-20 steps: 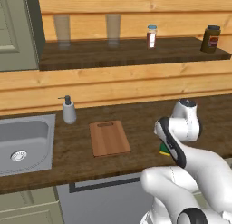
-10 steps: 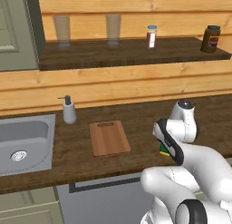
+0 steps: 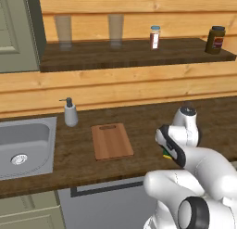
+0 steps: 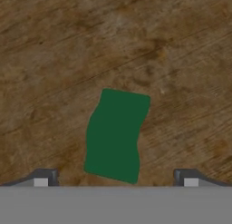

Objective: Pick up the sponge from the counter and clean the cutting board by briefly scrubbing or pressing down on the cutting board. Once finished, release the sponge.

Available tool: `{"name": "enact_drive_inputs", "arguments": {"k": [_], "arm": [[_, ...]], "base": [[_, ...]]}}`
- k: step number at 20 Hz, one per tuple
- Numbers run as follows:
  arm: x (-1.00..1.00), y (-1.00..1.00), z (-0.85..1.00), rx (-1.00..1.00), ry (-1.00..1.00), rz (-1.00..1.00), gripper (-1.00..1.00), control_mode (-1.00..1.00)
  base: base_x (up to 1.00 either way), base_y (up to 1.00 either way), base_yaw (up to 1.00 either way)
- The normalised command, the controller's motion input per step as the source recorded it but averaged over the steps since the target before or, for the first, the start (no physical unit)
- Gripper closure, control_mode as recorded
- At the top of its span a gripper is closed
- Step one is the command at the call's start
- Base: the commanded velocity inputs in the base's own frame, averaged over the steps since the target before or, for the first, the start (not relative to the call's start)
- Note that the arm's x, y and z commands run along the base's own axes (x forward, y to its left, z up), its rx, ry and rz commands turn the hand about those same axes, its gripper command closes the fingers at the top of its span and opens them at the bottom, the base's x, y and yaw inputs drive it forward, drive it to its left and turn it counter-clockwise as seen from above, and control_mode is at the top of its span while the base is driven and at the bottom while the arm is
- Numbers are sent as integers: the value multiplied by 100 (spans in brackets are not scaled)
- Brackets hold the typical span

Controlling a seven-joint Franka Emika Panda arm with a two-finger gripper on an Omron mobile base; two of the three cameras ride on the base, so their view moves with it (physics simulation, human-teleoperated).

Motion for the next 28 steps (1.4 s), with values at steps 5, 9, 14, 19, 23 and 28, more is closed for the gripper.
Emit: {"name": "enact_drive_inputs", "arguments": {"k": [5,9,14,19,23,28], "arm": [[3,0,-27,0,0,0,-100,-100],[39,0,-21,0,0,0,-100,-100],[21,0,-22,0,0,0,-100,-100],[0,0,-29,0,0,0,-100,-100],[1,0,-31,0,0,0,-100,-100],[10,17,-30,-2,0,3,100,-100]], "base": [[0,0,0],[0,0,0],[0,0,0],[0,0,0],[0,0,0],[0,0,0]]}}
